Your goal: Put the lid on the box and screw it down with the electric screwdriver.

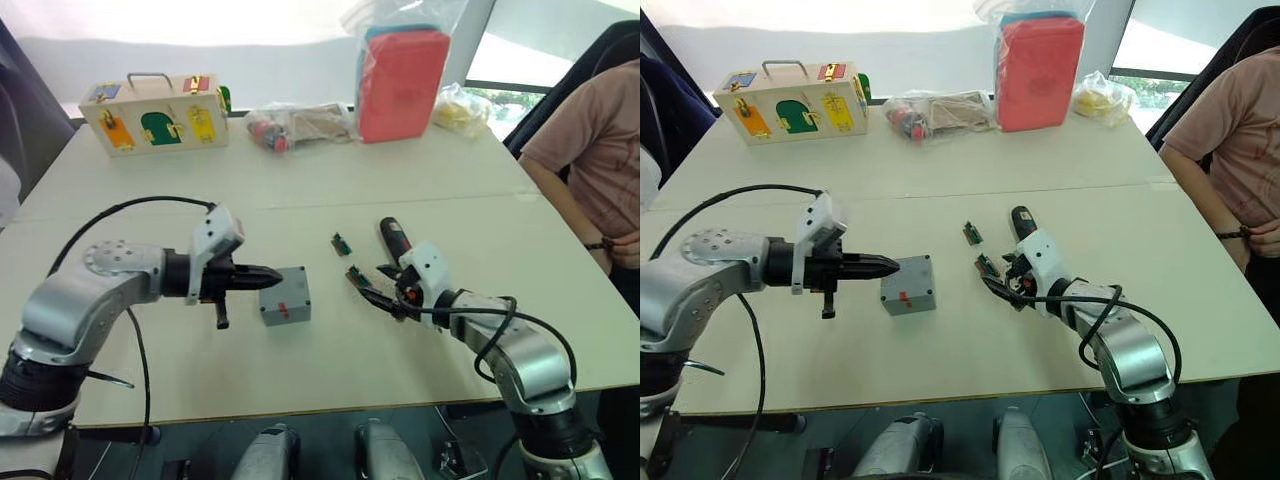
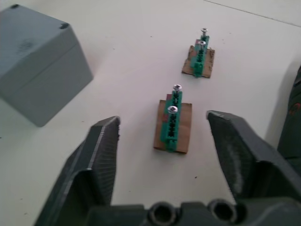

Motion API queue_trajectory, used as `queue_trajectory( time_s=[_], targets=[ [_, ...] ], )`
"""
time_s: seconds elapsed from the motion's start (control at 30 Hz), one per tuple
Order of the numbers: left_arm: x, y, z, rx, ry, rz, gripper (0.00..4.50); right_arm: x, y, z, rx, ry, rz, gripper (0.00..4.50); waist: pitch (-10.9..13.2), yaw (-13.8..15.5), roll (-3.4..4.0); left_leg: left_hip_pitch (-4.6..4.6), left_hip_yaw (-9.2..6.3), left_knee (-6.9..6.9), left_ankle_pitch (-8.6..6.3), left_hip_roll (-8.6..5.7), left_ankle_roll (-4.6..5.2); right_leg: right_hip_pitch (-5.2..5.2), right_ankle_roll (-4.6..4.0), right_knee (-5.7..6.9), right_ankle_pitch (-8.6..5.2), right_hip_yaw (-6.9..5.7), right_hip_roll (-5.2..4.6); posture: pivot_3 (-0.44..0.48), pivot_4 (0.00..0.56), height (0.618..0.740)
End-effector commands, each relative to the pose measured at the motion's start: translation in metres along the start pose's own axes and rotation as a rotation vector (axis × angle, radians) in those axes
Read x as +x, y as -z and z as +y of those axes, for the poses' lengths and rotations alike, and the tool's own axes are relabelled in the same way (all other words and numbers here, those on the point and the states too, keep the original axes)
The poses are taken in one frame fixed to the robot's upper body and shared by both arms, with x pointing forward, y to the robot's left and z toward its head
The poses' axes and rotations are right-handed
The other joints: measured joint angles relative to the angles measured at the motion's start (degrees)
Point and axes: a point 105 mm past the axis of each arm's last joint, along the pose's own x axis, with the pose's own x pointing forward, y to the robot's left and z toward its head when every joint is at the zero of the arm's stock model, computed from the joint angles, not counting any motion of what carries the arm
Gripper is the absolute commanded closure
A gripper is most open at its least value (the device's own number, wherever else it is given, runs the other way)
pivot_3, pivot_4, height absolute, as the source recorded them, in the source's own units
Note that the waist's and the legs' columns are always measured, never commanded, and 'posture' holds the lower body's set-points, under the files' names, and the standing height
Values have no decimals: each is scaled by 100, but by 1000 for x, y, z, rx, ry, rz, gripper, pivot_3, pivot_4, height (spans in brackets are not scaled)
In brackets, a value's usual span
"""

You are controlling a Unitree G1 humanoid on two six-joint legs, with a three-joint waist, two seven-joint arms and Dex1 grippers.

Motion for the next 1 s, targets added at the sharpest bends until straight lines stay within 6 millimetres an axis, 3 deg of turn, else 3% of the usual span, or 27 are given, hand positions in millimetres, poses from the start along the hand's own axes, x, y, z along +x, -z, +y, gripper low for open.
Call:
queue_trajectory(
  time_s=[0.03,0.13,0.23,0.3,0.4,0.93,1.0],
  targets=[
    [2,-6,-3,61,15,1,4500,3,-11,-5,-25,23,-27,578,0,3,0,0,2,0,0,-1,0,0,0,0,0,0,0,0,150,740],
    [4,-5,-3,63,14,1,4500,6,-10,-4,-18,24,-20,578,0,5,0,0,1,1,0,-1,0,0,0,0,0,1,0,0,150,740],
    [6,-5,-3,61,7,-3,4500,9,-8,-5,-11,34,-12,1142,0,14,0,0,0,2,-2,-1,5,2,0,0,0,0,0,0,150,740],
    [6,-4,-3,60,-1,-3,4500,11,-6,-5,4,34,-8,1694,0,14,0,0,1,3,-2,-1,5,3,0,0,0,0,0,0,150,740],
    [3,1,0,56,-27,11,4500,13,-3,-5,12,32,-2,2975,0,5,0,0,1,3,-2,-1,5,2,0,0,0,0,1,0,150,740],
    [-2,10,5,38,-65,24,4500,20,-5,-3,19,11,-14,2975,0,7,0,0,0,3,-2,-1,5,2,0,1,0,0,3,0,150,740],
    [-1,10,5,38,-65,24,4500,20,-5,-3,18,13,-15,3513,0,8,0,0,0,3,-2,-1,4,2,0,1,0,0,3,0,150,740]
  ],
)
